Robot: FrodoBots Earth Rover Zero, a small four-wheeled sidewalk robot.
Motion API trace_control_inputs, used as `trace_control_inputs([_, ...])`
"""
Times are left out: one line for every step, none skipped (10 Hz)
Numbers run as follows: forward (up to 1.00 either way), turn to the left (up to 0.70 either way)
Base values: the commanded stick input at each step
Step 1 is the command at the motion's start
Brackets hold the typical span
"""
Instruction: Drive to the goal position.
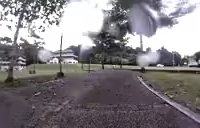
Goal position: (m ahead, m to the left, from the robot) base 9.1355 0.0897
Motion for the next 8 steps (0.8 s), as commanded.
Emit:
trace_control_inputs([0.70, 0.00])
trace_control_inputs([0.70, -0.03])
trace_control_inputs([0.70, -0.31])
trace_control_inputs([0.70, -0.32])
trace_control_inputs([0.70, -0.17])
trace_control_inputs([0.70, 0.00])
trace_control_inputs([0.70, 0.00])
trace_control_inputs([0.70, 0.00])
